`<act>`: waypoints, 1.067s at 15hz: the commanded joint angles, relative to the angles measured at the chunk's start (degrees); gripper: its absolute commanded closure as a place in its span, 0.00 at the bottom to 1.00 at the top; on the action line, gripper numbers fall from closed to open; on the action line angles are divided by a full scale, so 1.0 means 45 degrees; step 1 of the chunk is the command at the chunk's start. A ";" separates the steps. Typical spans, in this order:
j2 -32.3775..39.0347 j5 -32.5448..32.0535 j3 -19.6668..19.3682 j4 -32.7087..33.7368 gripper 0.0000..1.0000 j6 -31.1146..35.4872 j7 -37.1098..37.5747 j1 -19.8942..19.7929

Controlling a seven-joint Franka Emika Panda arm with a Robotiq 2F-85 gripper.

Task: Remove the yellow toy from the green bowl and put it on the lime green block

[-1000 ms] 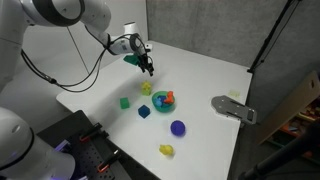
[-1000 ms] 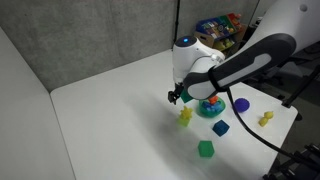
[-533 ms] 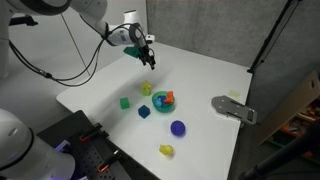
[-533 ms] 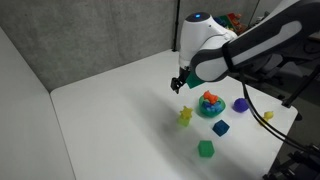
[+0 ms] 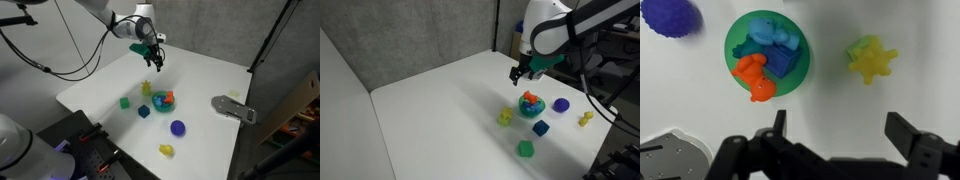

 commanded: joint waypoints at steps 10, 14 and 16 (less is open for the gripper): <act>-0.4701 0.1067 0.0626 -0.3615 0.00 -0.3984 -0.4561 -0.2072; -0.6511 0.0417 0.0601 -0.4986 0.00 -0.3729 -0.3663 -0.2111; -0.7429 0.0189 0.0639 -0.5442 0.00 -0.3687 -0.3342 -0.2162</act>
